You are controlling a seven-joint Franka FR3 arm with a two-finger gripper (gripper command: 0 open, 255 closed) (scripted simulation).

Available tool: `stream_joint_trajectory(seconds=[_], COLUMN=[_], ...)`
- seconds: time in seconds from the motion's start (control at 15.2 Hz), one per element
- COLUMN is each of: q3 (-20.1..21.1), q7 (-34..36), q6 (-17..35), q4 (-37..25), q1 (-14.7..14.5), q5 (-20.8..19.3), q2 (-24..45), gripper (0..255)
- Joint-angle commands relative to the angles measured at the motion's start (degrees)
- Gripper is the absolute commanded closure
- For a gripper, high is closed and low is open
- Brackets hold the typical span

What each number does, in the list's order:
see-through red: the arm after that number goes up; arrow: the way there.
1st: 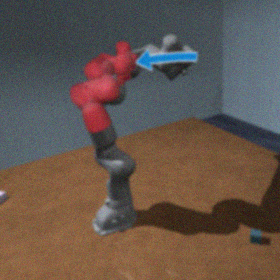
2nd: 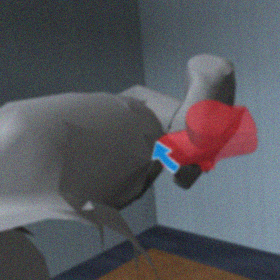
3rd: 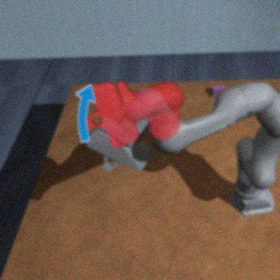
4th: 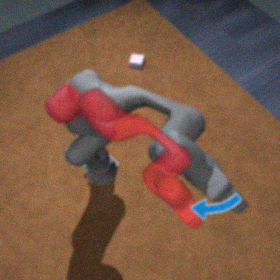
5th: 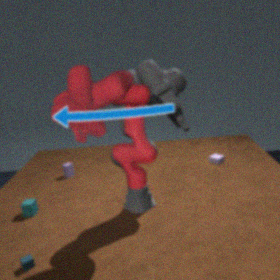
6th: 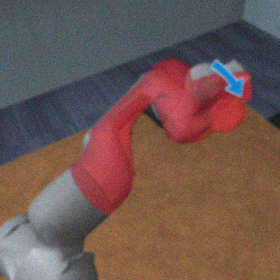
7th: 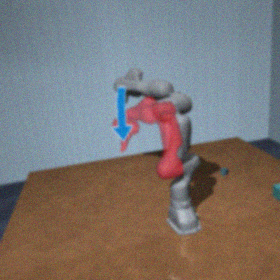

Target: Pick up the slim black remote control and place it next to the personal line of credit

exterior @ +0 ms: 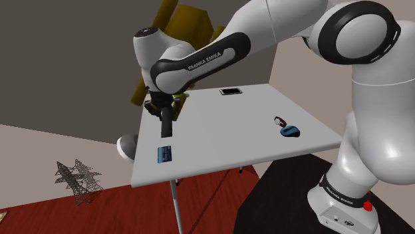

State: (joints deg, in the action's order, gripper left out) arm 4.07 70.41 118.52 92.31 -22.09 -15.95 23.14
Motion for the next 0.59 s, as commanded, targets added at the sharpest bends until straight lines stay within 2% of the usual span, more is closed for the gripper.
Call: stream_joint_trajectory(seconds=[0.0,0.26,0.46,0.53], q3=[0.52,0.94,0.97,0.93], q7=[1.57,3.38,3.95,4.11], q6=[-2.09,-7.98,-14.19,-13.47], q4=[-5.46,-19.39,-33.94,-33.24], q1=[-1.71,-4.89,-7.59,-7.56], q5=[-0.29,-0.67,-0.83,-0.86], q2=[3.61,12.25,20.89,20.92], gripper=[255,255,255,255])
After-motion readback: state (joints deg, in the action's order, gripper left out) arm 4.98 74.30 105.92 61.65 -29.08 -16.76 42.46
